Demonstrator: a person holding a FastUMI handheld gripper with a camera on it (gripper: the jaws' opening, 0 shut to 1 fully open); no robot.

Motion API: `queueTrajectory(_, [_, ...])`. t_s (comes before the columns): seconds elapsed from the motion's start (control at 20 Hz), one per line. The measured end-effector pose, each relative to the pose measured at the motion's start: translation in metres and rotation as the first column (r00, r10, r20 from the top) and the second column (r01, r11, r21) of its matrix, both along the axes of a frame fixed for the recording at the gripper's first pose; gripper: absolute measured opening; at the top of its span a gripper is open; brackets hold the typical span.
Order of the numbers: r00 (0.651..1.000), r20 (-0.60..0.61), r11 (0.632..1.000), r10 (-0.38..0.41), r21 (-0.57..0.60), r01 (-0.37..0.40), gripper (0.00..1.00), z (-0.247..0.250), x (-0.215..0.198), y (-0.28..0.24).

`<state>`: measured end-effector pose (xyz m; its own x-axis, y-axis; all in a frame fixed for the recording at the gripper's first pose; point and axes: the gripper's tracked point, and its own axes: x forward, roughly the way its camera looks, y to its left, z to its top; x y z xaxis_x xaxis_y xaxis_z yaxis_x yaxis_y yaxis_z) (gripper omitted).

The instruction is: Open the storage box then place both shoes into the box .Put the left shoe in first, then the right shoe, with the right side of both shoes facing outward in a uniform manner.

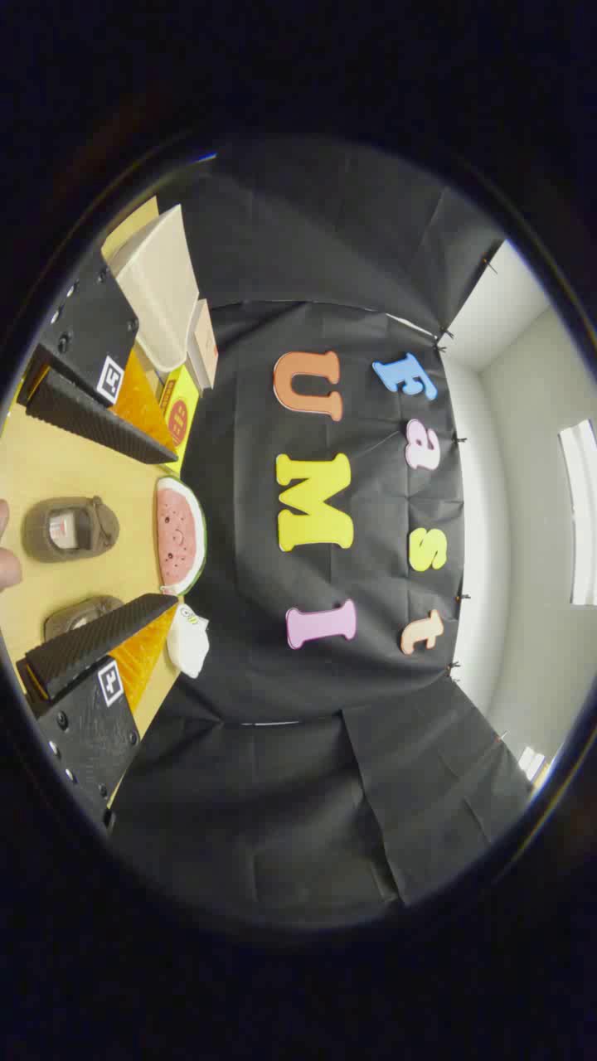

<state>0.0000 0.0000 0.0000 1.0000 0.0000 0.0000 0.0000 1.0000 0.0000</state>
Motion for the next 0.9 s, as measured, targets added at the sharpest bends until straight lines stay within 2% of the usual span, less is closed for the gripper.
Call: queueTrajectory(0.9, [1.0, 0.001, 1.0, 0.018, 0.002, -0.018, 0.97, 0.002, -0.0012, 0.0044])
